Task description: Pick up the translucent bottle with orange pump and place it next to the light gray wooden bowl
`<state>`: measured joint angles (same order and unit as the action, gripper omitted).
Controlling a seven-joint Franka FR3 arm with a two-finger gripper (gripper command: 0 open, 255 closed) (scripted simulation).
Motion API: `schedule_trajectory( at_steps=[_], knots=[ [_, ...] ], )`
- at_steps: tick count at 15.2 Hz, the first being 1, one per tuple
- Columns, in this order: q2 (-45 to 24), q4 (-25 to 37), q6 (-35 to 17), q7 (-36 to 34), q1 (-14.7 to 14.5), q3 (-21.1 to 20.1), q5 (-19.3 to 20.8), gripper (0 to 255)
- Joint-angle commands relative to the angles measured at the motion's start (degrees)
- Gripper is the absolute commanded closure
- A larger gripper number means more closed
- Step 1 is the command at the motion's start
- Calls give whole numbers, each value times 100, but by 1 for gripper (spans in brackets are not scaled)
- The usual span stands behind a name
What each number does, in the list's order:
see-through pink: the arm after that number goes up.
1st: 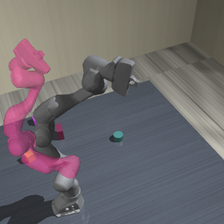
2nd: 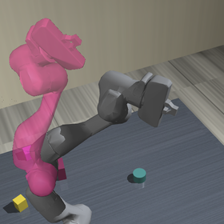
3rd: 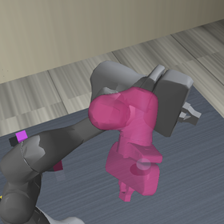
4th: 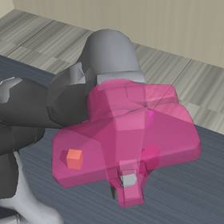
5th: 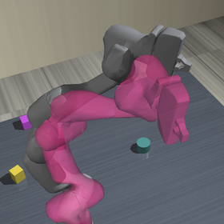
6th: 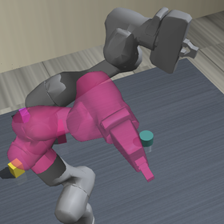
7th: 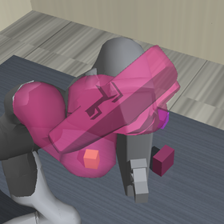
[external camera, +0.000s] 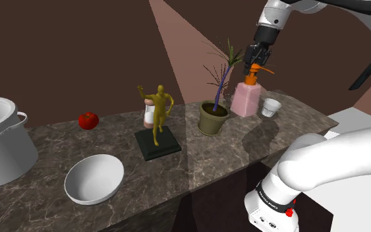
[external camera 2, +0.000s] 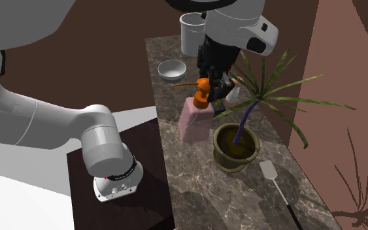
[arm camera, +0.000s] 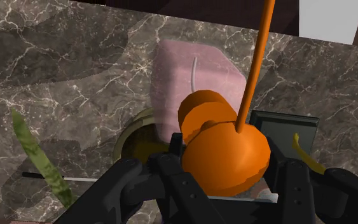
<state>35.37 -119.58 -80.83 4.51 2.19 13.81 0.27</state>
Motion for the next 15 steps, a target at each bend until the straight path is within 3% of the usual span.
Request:
schedule_trajectory(
  at_steps=[1, 6, 15],
  knots=[
    [-54, 203, 151, -13, -13, -8, -16, 255],
    [-192, 655, 465, -29, -38, -13, -47, 255],
    [115, 300, 315, -1322, -307, -1098, -711, 255]
  ],
)
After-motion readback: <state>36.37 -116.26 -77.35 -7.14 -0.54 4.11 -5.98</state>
